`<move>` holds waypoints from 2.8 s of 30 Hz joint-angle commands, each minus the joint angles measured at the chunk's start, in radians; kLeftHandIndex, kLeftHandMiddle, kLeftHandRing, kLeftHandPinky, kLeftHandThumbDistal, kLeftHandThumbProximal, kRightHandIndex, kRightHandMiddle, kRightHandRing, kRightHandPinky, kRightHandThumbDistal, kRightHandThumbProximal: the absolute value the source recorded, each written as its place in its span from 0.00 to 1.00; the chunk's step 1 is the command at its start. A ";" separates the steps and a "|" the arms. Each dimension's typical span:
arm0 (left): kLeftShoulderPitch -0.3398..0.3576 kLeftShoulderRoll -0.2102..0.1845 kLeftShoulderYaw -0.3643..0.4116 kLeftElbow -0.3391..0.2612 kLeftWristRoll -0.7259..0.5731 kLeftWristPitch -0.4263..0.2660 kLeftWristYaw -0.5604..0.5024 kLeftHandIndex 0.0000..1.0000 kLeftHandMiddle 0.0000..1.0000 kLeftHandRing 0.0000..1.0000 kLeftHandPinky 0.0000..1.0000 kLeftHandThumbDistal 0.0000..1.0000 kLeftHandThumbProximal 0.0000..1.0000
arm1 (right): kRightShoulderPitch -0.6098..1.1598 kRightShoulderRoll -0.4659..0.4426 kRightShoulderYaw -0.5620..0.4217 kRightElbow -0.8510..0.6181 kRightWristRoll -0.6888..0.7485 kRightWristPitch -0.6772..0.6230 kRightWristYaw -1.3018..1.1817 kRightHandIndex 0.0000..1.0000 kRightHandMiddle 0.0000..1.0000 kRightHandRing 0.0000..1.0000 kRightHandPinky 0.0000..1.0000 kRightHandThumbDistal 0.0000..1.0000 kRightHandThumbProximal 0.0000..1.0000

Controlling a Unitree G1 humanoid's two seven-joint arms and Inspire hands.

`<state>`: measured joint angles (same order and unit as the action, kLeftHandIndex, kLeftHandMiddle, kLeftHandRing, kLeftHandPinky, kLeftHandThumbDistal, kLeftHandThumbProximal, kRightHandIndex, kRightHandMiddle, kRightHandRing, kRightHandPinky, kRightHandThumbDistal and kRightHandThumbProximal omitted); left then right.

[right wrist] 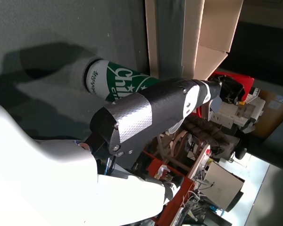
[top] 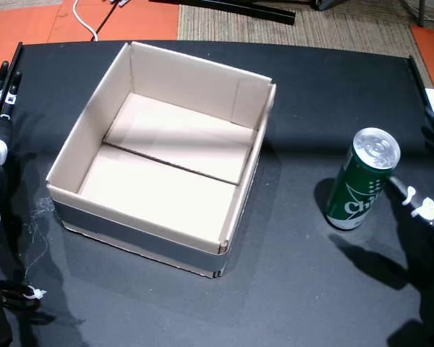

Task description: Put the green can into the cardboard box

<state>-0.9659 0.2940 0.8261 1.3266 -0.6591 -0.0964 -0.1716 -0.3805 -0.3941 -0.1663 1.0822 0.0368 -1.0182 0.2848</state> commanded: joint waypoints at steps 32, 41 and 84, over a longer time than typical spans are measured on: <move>0.008 0.010 0.011 0.008 0.001 0.009 -0.001 0.48 0.50 0.60 0.79 0.00 0.79 | -0.285 -0.009 0.027 0.172 -0.034 0.253 0.130 0.99 1.00 1.00 1.00 1.00 0.50; 0.010 0.011 0.008 0.008 0.007 0.004 -0.005 0.46 0.50 0.59 0.77 0.00 0.84 | -0.283 -0.018 0.033 0.182 -0.046 0.272 0.124 0.99 1.00 1.00 1.00 1.00 0.49; 0.015 -0.004 0.011 0.006 0.005 -0.007 0.019 0.40 0.44 0.53 0.72 0.00 0.81 | -0.324 -0.095 0.127 0.137 -0.141 0.357 0.115 0.97 0.99 1.00 1.00 1.00 0.56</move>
<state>-0.9654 0.2948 0.8373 1.3269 -0.6595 -0.0950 -0.1634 -0.7033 -0.4947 -0.0220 1.2120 -0.1250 -0.6476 0.3888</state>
